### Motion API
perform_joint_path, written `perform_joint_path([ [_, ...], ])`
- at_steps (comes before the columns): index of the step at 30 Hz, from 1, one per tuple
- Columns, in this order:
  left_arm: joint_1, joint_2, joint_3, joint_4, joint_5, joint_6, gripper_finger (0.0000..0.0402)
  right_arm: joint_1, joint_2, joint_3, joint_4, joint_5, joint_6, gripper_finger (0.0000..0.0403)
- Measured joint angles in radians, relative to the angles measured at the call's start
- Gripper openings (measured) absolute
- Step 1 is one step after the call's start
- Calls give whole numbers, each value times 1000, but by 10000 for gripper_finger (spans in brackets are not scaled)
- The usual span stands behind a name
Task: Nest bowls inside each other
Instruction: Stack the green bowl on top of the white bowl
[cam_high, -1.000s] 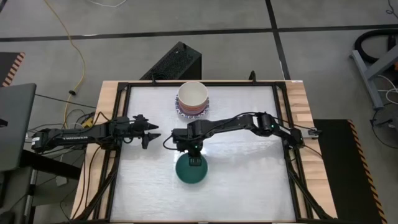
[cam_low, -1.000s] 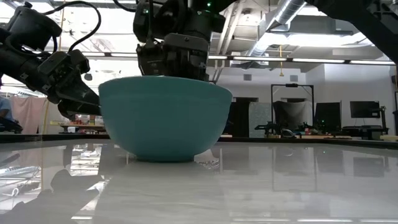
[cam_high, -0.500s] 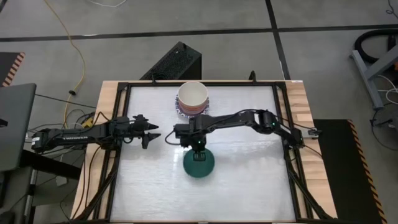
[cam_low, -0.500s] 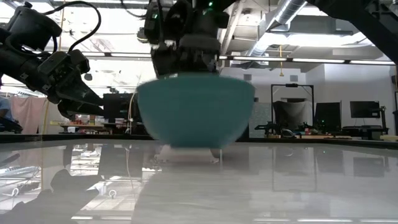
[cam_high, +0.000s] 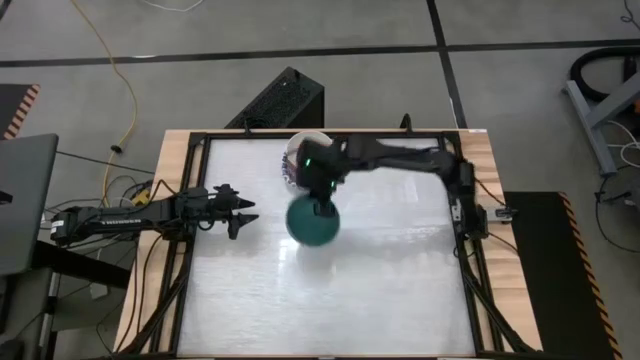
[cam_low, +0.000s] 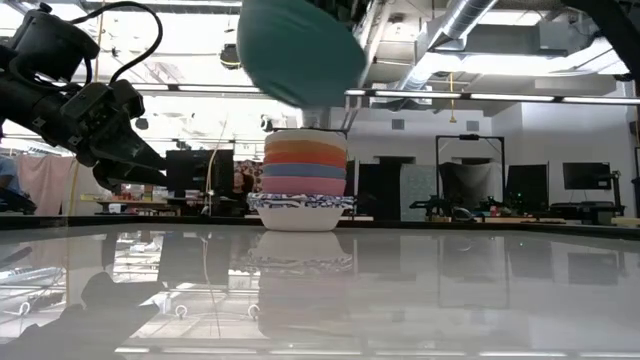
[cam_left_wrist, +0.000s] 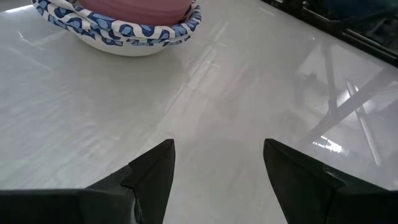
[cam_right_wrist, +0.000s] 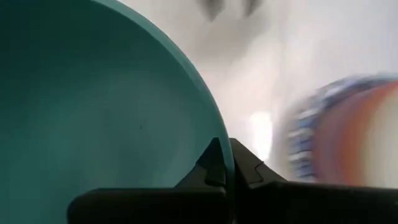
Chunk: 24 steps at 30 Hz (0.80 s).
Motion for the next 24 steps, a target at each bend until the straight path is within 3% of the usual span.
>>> perform_joint_path([
  [7,0,0,0,0,-1,10,235,-124,-113,0,199,106,40,9],
  [14,0,0,0,1,-5,10,235,-282,-102,0,315,281,381,10],
  [17,0,0,0,2,-11,-1,235,-348,-69,1,297,244,436,10],
  [24,0,0,0,1,-2,-10,235,-471,15,0,270,30,543,9],
])
